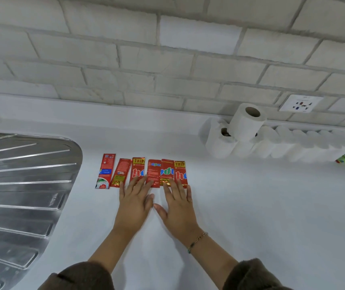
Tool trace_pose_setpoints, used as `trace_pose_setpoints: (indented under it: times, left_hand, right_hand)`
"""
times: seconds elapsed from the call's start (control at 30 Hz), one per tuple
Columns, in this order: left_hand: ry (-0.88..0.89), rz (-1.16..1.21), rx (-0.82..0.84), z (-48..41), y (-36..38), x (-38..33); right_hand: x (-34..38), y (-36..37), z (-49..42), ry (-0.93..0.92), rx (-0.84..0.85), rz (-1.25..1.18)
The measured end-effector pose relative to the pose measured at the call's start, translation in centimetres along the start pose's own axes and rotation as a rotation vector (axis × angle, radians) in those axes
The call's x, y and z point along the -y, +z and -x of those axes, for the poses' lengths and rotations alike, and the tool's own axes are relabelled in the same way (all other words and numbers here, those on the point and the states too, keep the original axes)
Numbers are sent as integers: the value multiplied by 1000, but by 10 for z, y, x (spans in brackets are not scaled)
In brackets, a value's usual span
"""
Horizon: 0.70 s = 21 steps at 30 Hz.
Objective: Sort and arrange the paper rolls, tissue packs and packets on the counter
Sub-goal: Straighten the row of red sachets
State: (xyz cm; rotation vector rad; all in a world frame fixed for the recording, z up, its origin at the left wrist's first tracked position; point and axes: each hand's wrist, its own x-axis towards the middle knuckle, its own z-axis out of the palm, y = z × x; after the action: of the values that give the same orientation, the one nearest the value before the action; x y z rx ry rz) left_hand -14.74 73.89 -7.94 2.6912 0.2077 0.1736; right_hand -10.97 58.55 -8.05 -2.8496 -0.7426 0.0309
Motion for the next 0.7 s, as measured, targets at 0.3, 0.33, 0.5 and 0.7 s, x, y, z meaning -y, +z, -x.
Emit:
trace_pose_setpoints:
  times: [0.3,0.33,0.5,0.7]
  left_hand:
    - [-19,-8,29,0,6,1]
    - [-21,-13,30,0,6,2]
    - [-17,-18,29,0,7,1]
    - [-17,-44,36,-1,8,2]
  right_hand:
    - [-4,0,-6,19,30,-57]
    - [-7,-2,-8,20,37,-69]
    - [-27,-9,-33,82,-9,-24]
    - [-51,-21,-77,151,75,27]
